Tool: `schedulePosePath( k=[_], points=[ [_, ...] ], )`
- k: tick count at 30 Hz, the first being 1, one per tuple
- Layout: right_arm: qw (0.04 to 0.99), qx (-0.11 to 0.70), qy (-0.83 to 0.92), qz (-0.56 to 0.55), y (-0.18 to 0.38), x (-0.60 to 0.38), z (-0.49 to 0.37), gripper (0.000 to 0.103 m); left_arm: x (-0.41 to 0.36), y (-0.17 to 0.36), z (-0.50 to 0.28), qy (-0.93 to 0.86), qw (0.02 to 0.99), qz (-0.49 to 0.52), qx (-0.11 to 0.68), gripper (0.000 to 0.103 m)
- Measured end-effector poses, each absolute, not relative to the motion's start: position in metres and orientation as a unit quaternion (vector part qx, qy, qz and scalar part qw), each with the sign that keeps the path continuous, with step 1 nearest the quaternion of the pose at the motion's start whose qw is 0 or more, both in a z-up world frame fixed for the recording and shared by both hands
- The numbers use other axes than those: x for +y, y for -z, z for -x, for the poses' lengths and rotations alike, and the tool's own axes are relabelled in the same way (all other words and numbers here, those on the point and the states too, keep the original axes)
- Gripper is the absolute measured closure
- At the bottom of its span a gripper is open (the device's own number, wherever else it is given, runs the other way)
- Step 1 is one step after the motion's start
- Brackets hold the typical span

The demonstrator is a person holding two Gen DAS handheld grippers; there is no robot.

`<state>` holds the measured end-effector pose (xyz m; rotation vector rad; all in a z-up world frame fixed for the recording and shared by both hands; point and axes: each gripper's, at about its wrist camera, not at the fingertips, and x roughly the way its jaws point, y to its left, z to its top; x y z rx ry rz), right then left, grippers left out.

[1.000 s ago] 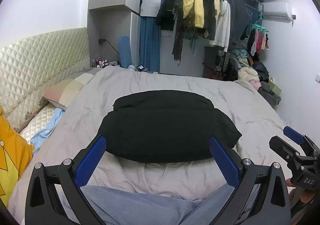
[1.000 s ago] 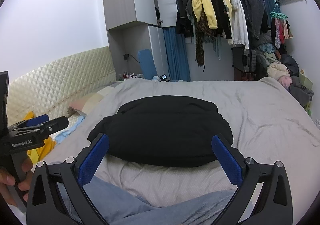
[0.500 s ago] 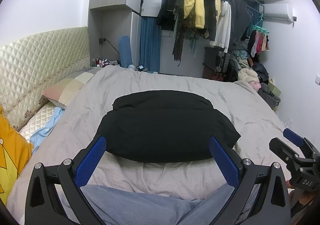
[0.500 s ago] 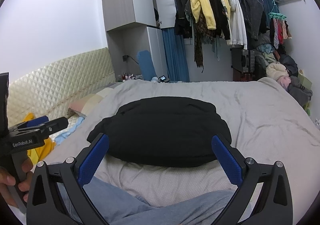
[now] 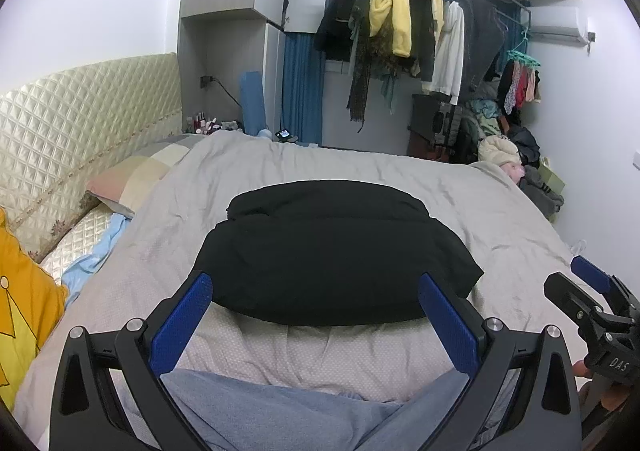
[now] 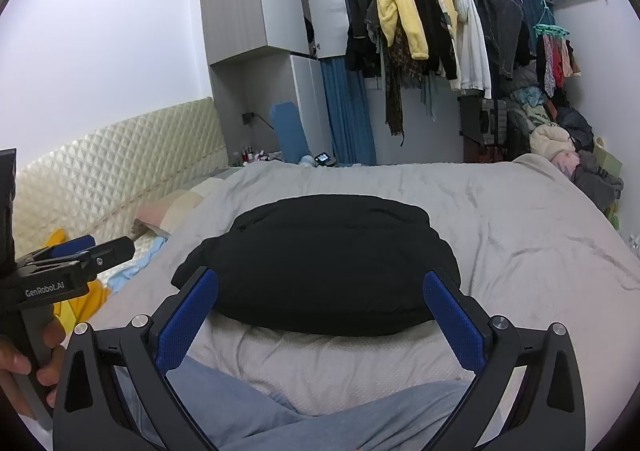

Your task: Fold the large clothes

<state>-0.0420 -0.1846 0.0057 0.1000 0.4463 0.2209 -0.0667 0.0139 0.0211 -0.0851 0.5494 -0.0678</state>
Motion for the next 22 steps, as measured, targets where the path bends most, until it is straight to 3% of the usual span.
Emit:
schedulePosePath(
  k=[22],
  points=[
    [0.968,0.219,-0.107,-0.053,-0.011,-0.199,0.044,0.0,0.007,-0.026,0.07,0.036,0.962,0.043,0.266,0.0]
  ],
)
